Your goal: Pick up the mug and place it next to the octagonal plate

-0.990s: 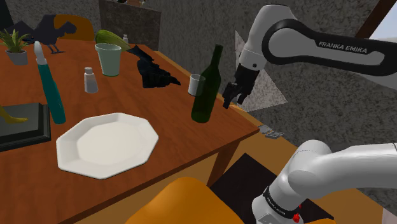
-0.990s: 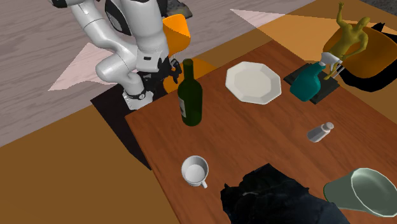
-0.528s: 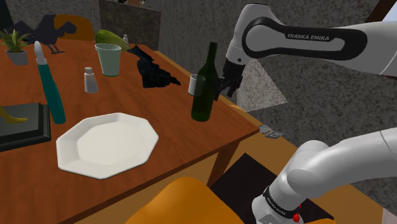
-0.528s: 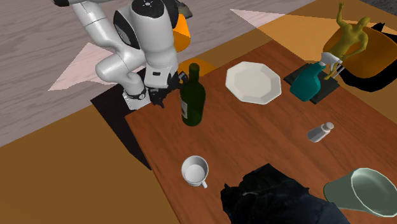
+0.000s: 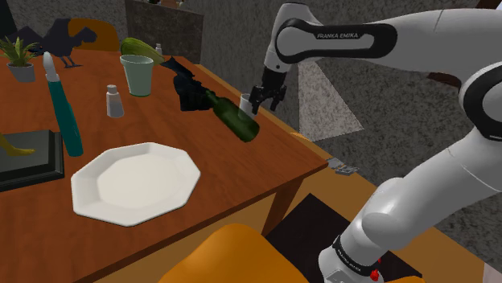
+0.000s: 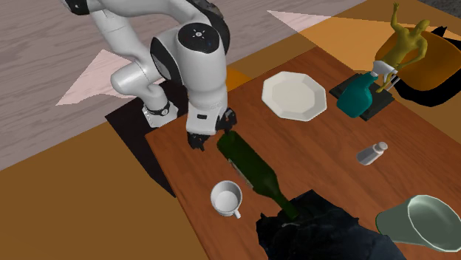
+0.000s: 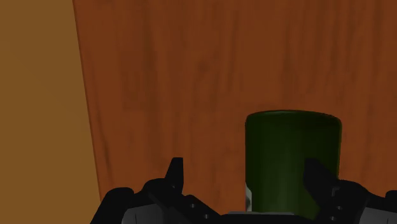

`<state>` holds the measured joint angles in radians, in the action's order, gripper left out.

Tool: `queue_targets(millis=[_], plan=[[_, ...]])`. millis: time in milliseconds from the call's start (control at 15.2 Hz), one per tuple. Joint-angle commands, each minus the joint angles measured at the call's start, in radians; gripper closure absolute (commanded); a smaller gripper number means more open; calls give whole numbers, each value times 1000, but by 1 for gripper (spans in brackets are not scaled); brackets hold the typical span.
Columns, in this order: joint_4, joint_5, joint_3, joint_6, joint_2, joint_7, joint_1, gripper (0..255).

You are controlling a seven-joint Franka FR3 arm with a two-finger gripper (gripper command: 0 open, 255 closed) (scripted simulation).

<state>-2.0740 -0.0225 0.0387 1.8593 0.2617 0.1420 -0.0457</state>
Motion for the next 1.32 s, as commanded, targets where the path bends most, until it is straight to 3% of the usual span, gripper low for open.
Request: queue_targets(millis=[0, 660, 1254], plan=[[79, -12, -5, 4, -81, -5, -7, 0], [522, -53, -23, -53, -460, -19, -26, 0], [434, -54, -26, 45, -469, -17, -30, 0]])
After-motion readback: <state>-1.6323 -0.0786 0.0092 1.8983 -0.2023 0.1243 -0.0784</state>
